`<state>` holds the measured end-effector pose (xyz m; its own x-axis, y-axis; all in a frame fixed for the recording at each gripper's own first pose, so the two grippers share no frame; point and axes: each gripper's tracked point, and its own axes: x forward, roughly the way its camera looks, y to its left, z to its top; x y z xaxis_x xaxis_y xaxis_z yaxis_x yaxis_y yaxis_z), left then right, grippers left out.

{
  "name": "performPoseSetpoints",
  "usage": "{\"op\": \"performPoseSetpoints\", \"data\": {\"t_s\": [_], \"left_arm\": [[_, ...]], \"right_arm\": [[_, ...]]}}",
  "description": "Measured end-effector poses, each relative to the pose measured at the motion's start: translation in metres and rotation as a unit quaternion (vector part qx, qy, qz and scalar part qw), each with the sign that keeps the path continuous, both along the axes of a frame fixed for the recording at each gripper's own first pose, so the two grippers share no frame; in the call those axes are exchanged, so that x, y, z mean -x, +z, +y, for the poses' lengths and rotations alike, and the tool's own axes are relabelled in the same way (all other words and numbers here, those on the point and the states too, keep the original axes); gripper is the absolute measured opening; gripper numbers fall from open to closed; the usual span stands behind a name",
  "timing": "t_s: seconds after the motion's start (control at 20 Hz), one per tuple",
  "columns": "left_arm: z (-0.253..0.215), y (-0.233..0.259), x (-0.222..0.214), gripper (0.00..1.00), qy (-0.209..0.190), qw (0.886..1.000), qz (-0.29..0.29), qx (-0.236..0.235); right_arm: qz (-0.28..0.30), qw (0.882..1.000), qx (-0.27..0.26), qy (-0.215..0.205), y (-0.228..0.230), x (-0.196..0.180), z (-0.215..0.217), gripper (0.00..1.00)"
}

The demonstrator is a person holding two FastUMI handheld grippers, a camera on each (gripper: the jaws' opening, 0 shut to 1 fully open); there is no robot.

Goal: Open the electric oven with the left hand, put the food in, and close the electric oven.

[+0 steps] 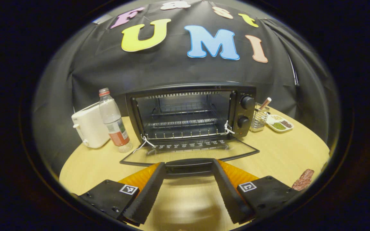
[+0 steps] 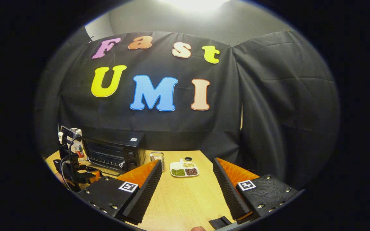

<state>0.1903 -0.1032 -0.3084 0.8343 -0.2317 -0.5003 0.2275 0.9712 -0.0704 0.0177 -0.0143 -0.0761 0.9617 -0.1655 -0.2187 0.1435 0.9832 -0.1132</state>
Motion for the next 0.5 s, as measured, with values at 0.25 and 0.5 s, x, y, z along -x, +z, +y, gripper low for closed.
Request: {"op": "performPoseSetpoints", "data": {"t_s": [0.25, 0.5], "left_arm": [[0.004, -0.01, 0.017, 1.0, 0.006, 1.0, 0.013, 0.009], [0.015, 0.021, 0.03, 0.98, 0.017, 1.0, -0.01, 0.014]], "right_arm": [[0.008, 0.999, -0.004, 0.031, -0.003, -0.003, 0.016, 0.97], [0.008, 0.998, -0.025, 0.064, -0.007, -0.011, 0.036, 0.97]]}}
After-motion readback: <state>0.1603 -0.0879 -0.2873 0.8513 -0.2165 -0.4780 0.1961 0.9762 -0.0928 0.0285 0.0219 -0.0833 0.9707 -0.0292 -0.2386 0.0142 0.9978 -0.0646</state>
